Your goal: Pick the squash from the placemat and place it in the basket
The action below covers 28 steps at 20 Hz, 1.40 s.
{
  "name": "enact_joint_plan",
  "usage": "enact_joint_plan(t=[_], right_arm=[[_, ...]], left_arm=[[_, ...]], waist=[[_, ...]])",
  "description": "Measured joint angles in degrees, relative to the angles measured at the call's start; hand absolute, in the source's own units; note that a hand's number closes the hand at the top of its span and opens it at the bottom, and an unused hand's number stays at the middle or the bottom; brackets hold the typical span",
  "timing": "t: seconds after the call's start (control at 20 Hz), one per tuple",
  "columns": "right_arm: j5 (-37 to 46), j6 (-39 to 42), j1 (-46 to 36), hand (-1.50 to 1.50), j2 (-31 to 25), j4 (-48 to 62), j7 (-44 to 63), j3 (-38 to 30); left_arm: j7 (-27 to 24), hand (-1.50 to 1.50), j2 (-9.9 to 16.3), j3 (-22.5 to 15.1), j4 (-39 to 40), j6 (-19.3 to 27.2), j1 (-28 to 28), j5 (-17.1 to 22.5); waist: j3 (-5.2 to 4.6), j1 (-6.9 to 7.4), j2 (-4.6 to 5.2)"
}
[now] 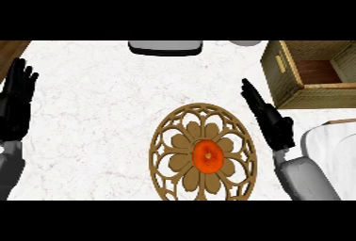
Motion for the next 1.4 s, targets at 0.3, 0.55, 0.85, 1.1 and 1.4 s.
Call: enact_joint_plan(t=[0.3,0.55,0.85,1.1,1.4], right_arm=[[-0.52,-8.45,-5.79,1.5,6.22,-5.6,0.23,-3.7],[6.22,-17.04,-12.08,-1.5,11.17,-5.34,1.59,5.32],[18.23,-31.11,-17.19,-1.5,13.17,0.27,12.88,14.34],[29.72,-30.24,-22.23,-1.5,7.15,6.02,27.1,16.68],[36.32,-17.47,-31.08,-1.5,1.25,5.29,44.95,19.08]], left_arm=[[7.71,0.0,-4.12,-6.1,3.34,-1.05,7.83,-0.12],[11.26,0.0,-6.36,-11.26,1.81,-2.45,9.63,-1.52],[13.89,0.0,-5.55,-12.17,0.21,-3.1,11.13,-1.8],[15.51,0.0,-4.86,-11.76,-0.99,-2.5,13.13,-1.62],[16.49,0.0,-4.28,-10.98,-1.88,-1.9,15.35,-1.38]], waist=[[-0.08,-1.72,0.02],[0.55,-0.2,-0.45],[0.51,-0.58,-0.97],[0.12,-2.94,-2.13],[0.1,-5.05,-3.15]])
